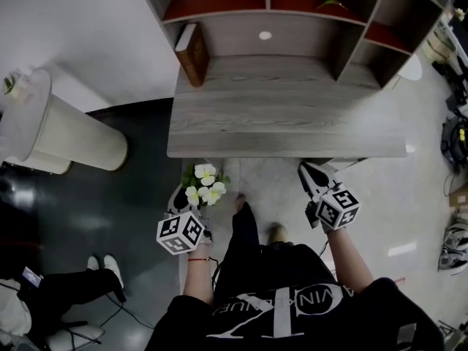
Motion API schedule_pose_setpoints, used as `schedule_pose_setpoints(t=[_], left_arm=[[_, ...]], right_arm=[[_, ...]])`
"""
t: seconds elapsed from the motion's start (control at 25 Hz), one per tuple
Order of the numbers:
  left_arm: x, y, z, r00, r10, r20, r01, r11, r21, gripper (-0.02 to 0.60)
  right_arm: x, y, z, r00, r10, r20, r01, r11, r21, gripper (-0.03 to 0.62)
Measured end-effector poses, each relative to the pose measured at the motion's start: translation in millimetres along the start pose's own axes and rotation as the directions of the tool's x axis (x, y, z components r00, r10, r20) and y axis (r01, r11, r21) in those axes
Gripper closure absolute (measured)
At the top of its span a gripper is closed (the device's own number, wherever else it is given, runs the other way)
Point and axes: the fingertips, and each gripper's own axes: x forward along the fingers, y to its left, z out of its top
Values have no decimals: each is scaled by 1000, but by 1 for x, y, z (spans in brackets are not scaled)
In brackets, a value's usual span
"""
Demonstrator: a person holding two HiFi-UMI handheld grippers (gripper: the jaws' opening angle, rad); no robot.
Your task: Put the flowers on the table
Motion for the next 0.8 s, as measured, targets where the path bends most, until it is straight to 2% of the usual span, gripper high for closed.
schedule_pose_setpoints(t=[0.24,0.8], left_arm=[[51,24,34,999,-47,-10,47,999,-7,536],[129,77,69,992,-109,-57,107,994,-27,535]], right_arm=[[57,4,26,1000,-11,16,11,1000,-13,583],[150,7,44,999,-42,1,42,999,-2,583]])
